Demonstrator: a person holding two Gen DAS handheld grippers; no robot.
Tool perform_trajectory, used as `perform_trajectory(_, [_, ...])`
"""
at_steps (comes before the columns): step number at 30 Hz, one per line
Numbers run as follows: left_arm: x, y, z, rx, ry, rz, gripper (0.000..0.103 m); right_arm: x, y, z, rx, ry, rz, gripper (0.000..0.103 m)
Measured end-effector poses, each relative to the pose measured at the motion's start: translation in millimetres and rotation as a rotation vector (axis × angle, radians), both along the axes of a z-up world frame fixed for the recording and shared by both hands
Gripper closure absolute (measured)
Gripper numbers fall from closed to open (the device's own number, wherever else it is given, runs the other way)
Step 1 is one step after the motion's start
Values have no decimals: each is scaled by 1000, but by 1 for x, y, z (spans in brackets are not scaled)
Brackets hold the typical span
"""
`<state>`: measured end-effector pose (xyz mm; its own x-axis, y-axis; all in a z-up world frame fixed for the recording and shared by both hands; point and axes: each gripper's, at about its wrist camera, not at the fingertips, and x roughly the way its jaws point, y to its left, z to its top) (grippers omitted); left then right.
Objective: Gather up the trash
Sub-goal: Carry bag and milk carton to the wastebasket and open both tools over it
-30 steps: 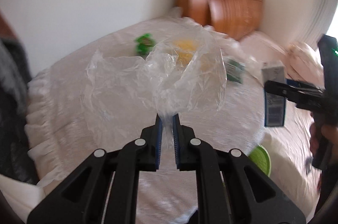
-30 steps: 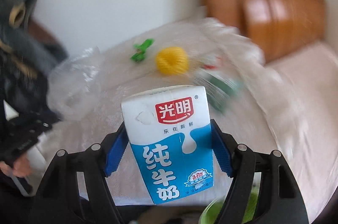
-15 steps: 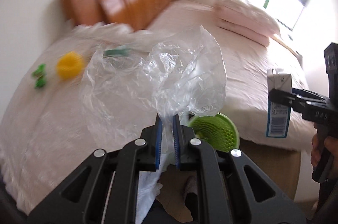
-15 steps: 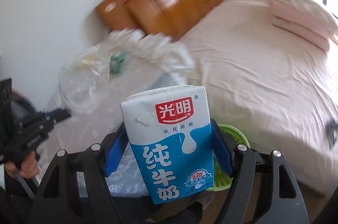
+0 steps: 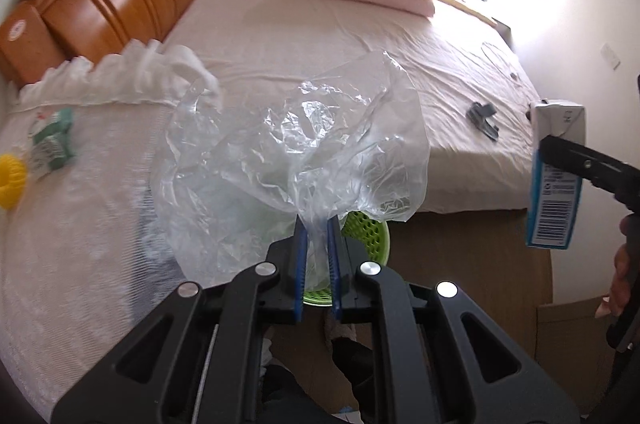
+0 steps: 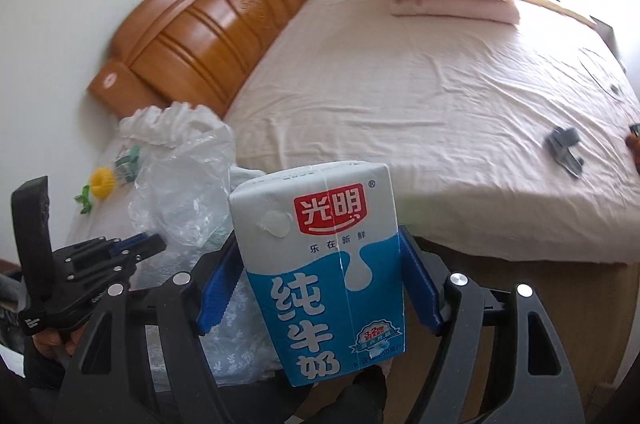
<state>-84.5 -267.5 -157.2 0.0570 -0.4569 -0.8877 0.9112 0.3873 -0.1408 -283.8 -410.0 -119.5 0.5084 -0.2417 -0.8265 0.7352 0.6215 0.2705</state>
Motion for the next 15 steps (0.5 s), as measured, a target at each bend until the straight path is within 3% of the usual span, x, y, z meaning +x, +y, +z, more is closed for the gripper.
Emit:
perform_trajectory(12, [-11,-33,-37,68,29,16,90,-2,-19,3,3,-5,46,29])
perform_trajectory(13, [-11,-35,-41,78,35,17,85,0,-20,2,6,-4,54,29])
perform_trajectory(15, [-11,-38,-47,94,42,35,47,1,-22,1,7,-1,64,29])
